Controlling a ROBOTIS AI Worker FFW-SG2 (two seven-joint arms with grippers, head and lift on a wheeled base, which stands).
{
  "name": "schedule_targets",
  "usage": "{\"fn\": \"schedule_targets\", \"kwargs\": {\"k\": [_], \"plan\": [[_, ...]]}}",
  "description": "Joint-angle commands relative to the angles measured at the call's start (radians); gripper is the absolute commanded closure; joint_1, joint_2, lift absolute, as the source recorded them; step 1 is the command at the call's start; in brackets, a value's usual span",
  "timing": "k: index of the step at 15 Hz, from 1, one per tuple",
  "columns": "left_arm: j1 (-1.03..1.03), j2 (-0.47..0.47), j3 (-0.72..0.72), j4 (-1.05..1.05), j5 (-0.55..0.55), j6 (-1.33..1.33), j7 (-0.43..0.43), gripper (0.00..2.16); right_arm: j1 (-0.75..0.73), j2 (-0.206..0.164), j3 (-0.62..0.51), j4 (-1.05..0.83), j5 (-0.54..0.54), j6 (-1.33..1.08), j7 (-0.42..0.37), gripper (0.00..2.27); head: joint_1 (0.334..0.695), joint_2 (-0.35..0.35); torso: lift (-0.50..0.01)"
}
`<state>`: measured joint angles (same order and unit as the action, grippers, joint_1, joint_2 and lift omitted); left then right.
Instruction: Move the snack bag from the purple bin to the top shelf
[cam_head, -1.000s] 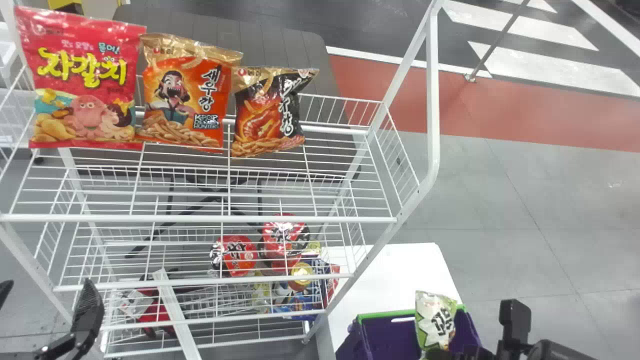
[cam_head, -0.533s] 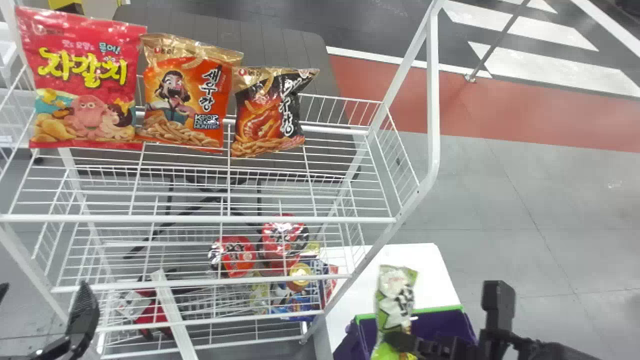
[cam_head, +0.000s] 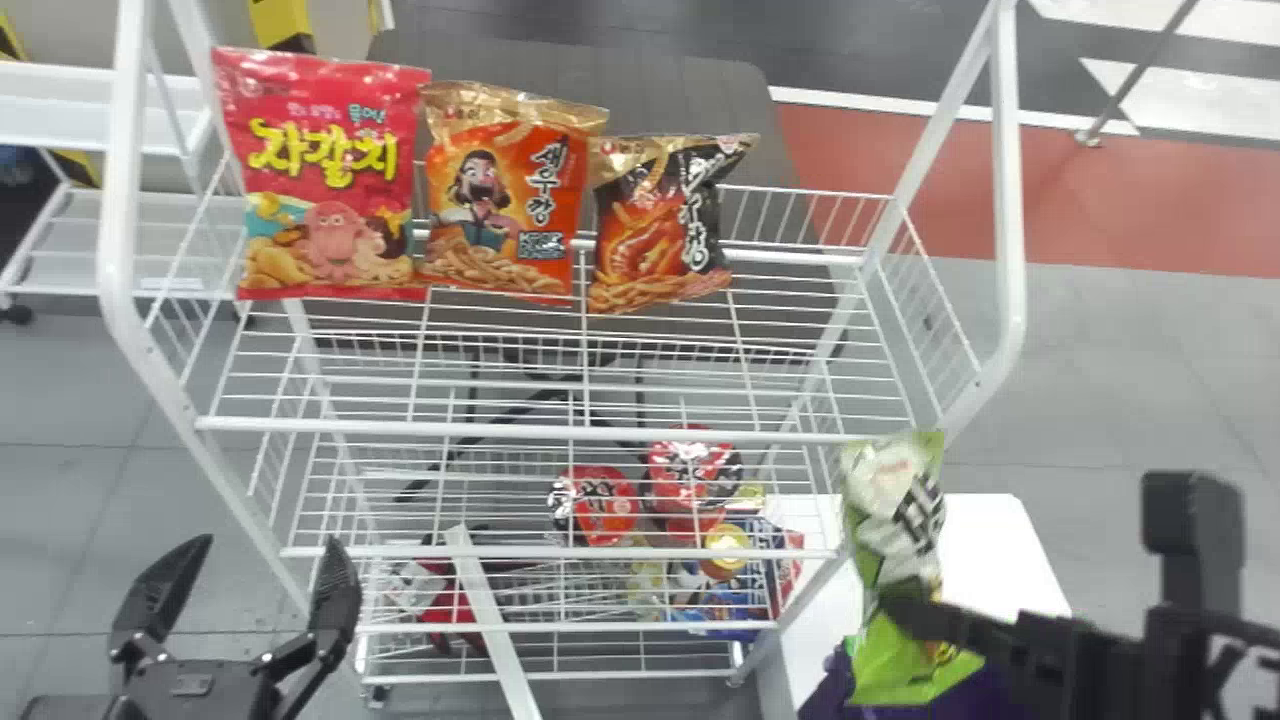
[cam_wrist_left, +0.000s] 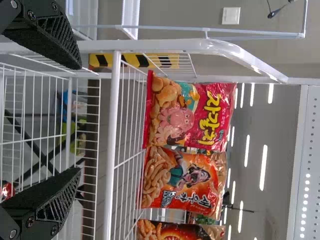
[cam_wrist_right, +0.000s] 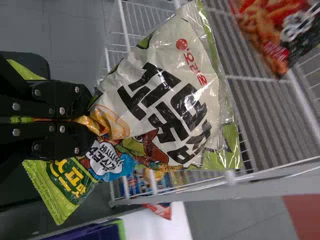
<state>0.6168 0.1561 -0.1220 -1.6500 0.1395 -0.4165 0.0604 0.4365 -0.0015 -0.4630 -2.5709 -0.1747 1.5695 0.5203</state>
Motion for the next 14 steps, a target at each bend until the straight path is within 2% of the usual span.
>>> {"fn": "schedule_targets", "kwargs": {"k": [1, 5, 10, 14], "plan": [[0.001, 0.002, 0.001, -0.001, 0.000, -0.005, -0.001, 0.08, -0.047, 0.002, 0.003, -0.066, -0.026, 0.003, 0.000, 2.26, 0.695, -0.116, 0.000], [0.003, 0.005, 0.005, -0.004, 0.005, -0.011, -0.002, 0.08, -0.076, 0.002, 0.066, -0.100, -0.065, 0.003, -0.075, 2.26, 0.695, -0.077, 0.000], [0.003, 0.008, 0.007, -0.005, 0.008, -0.011, -0.005, 0.08, -0.087, 0.002, 0.257, -0.048, -0.037, 0.003, -0.233, 2.26, 0.695, -0.008, 0.000], [0.004, 0.010, 0.019, -0.007, 0.014, -0.011, -0.008, 0.08, -0.166, 0.002, 0.307, -0.044, -0.045, 0.003, -0.279, 2.26, 0.695, 0.042, 0.000]]}}
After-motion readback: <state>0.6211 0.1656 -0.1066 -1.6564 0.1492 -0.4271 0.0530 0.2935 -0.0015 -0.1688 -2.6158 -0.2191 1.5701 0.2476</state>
